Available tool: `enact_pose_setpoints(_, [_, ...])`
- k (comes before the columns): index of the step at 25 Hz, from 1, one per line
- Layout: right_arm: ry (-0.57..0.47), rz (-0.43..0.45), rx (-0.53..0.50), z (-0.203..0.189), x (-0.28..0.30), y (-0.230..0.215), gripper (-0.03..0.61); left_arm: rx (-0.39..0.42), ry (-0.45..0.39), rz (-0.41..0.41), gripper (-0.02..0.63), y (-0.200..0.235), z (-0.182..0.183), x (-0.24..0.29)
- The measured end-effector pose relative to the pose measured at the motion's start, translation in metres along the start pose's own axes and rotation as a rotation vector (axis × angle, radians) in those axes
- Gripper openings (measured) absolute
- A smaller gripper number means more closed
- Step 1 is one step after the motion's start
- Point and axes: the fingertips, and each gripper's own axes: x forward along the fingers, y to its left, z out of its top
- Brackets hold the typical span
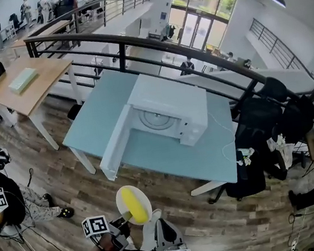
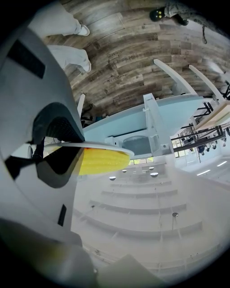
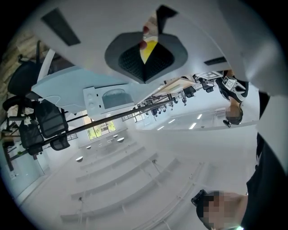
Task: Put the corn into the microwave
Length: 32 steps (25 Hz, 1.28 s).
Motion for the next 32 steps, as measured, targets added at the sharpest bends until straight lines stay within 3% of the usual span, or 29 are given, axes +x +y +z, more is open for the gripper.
enact_pose_setpoints(9, [-0.006,0.009,0.014,0.033,0.052,-0.064,0.008,0.000,-0.024,0.011,0.025,-0.015,0.038,0.075])
enact_pose_setpoints(23, [-0.066,0.068,-0.071,0.095,0.102,-0.148,0.008,-0.011,-0.105,0.024,0.025,-0.050,0.078,0.183])
enact_pose_setpoints(28, [-0.131,0.098,-0.009,0.134,0.112,-0.179,0.008,-0.016,-0.143,0.025,0.025,-0.048,0.093,0.213])
enact_pose_setpoints(32, [-0.128,0.085,-0.014,0.136,0.122,-0.193,0.008,-0.023,-0.166,0.024,0.025,-0.048,0.104,0.228])
